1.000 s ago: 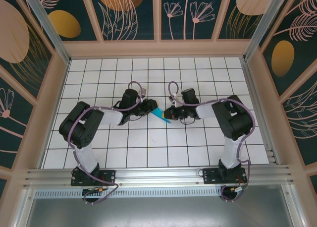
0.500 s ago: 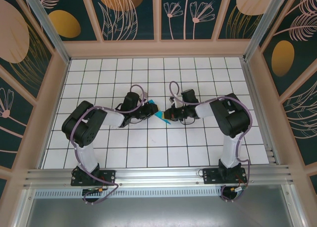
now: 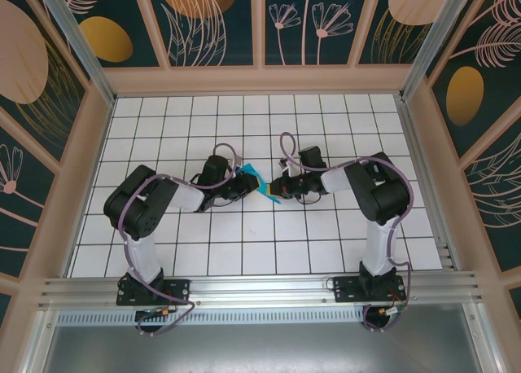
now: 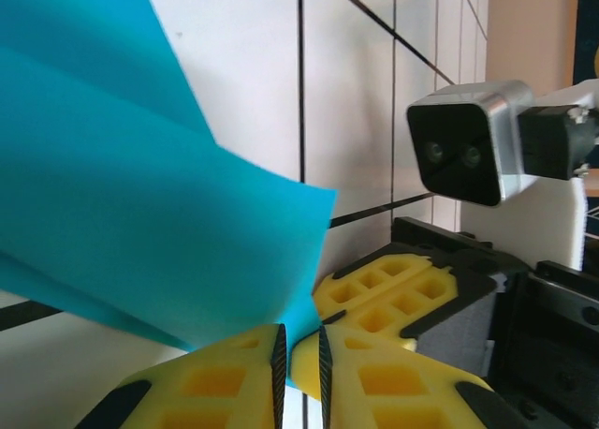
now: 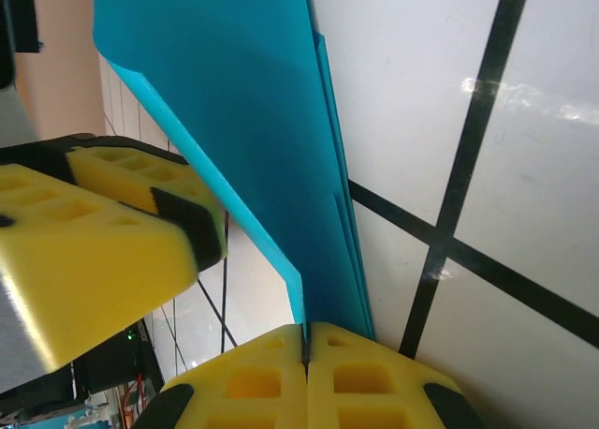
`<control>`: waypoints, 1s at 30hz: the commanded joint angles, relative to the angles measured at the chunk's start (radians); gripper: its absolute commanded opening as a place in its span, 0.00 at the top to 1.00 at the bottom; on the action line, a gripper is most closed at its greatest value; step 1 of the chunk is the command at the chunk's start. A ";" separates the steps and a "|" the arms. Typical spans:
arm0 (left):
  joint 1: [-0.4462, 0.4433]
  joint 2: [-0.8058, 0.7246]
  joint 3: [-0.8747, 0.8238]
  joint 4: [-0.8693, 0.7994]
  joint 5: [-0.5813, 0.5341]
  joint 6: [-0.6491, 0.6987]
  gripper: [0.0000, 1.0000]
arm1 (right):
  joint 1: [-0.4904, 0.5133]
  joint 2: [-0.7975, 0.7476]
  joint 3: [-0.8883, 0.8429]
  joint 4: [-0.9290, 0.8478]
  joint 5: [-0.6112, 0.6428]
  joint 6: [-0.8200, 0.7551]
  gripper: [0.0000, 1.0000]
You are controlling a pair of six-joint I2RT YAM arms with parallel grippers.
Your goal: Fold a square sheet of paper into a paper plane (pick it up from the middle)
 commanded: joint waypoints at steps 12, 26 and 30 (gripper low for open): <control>-0.003 0.048 0.077 -0.184 -0.094 0.029 0.84 | -0.004 0.016 0.028 -0.091 0.050 -0.049 0.97; -0.003 0.082 0.112 -0.305 -0.151 0.026 0.87 | -0.003 -0.094 -0.021 -0.132 0.048 -0.176 0.81; -0.003 0.083 0.117 -0.311 -0.152 0.028 0.87 | -0.003 -0.095 -0.029 -0.141 0.058 -0.197 0.83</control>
